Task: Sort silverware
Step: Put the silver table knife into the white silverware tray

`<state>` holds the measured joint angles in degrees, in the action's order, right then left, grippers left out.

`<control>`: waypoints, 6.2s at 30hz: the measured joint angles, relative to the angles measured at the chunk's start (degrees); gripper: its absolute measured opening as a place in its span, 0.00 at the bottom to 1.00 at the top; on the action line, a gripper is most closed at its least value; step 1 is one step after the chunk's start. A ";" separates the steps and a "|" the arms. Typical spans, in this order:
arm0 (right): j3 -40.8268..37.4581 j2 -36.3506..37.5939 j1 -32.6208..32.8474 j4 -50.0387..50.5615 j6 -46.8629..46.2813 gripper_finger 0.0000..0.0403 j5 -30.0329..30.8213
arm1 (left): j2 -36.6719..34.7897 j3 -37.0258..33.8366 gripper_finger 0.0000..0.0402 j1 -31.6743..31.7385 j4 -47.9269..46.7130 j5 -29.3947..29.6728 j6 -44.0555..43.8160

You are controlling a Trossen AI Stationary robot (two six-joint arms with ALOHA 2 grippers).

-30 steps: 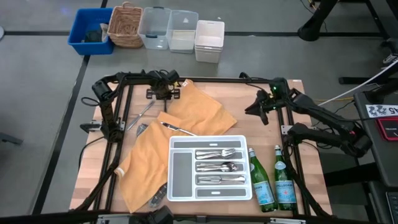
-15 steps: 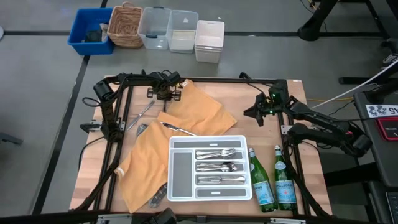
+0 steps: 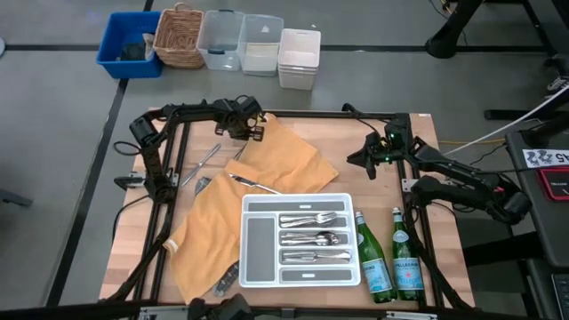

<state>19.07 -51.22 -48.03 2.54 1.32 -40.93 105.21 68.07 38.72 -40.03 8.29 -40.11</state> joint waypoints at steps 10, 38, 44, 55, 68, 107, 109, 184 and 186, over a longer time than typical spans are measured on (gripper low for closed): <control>0.00 0.00 0.02 0.05 0.42 0.19 0.00 | -0.39 0.07 0.07 -0.61 0.09 -2.87 8.84; 0.00 -0.01 0.02 0.12 0.46 0.19 0.00 | 1.88 -5.16 0.29 -12.01 12.38 1.59 11.57; 0.02 0.00 0.02 0.36 0.46 0.19 0.02 | 2.16 -5.12 0.29 -16.13 17.10 -2.30 11.64; 0.04 -0.02 0.01 0.53 0.44 0.19 0.02 | 1.69 1.13 0.29 -18.81 17.07 -4.98 18.00; 0.04 -0.02 0.00 0.51 0.46 0.19 3.34 | 1.62 5.22 0.29 -20.51 26.98 -18.25 22.96; -2.48 6.16 0.00 -10.20 -2.76 0.19 -9.42 | 1.62 5.20 0.29 -3.95 -7.99 0.91 25.74; -3.54 7.47 0.00 -11.35 -4.10 0.19 -9.16 | 1.76 5.18 0.29 -3.94 -7.08 1.28 25.76; -18.69 18.34 0.07 -46.92 -29.55 0.19 -0.59 | 7.11 1.66 0.10 -2.30 -0.78 -0.63 34.31; -18.69 18.34 0.07 -46.92 -29.55 0.19 -0.59 | 7.08 1.66 0.07 -2.30 -0.78 -0.58 34.09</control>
<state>0.38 -32.88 -47.97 -44.38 -28.23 -41.52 112.29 69.73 36.42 -40.82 7.70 -6.02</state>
